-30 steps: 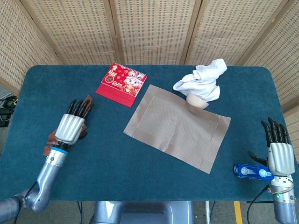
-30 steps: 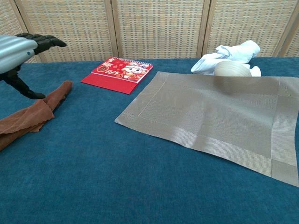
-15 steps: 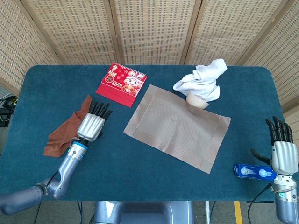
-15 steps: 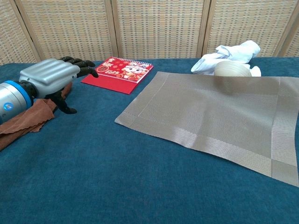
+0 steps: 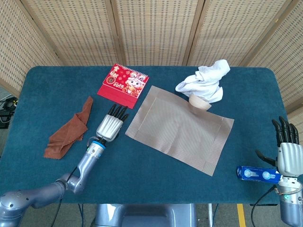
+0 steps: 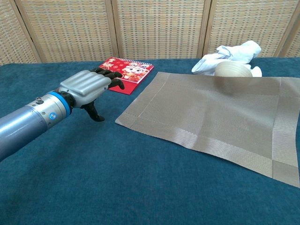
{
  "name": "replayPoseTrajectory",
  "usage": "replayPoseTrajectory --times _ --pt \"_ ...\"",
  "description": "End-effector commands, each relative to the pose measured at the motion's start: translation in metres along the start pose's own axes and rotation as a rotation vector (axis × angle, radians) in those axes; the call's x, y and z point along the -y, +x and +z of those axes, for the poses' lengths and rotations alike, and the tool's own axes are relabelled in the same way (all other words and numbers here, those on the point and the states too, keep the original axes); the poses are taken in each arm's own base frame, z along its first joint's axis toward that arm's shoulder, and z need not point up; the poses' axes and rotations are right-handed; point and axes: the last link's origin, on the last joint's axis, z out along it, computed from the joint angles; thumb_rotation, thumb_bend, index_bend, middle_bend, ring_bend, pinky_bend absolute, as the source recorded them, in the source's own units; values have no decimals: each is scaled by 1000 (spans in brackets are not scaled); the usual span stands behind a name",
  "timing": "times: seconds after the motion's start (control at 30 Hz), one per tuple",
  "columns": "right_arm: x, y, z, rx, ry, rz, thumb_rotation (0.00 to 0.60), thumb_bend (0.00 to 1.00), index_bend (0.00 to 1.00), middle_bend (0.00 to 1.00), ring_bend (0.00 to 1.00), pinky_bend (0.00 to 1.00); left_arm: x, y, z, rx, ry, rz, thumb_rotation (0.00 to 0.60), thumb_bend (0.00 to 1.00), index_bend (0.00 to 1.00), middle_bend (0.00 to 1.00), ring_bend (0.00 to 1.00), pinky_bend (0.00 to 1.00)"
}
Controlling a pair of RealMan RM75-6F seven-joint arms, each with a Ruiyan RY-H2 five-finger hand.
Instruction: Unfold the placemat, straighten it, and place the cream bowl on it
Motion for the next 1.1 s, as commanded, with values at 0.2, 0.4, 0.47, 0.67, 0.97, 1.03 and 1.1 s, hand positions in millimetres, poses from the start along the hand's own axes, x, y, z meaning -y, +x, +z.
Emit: replayPoseTrajectory --times 0.2,0.4,0.47,0.67,0.97,1.03,1.1 --pt "0 1 0 -4 1 15 600 244 93 0 0 0 -18 -5 7 10 -32 13 600 168 206 0 0 0" --pt "0 1 0 -2 2 26 600 244 93 0 0 0 -25 -10 10 19 -38 34 600 168 206 0 0 0" --pt "0 2 0 -2 1 36 600 244 93 0 0 0 -27 -13 11 25 -41 45 600 172 207 0 0 0" --pt "0 2 1 -4 0 45 600 244 93 0 0 0 -32 -16 14 22 -44 62 600 260 228 0 0 0" --pt "0 1 1 2 -2 56 600 243 96 0 0 0 -44 -18 20 11 -51 62 600 488 268 0 0 0" --pt "0 1 1 1 0 55 600 243 96 0 0 0 -45 -18 20 10 -55 60 600 547 270 0 0 0" --pt "0 1 1 1 2 54 600 243 96 0 0 0 -46 -18 20 6 -57 63 600 593 271 0 0 0"
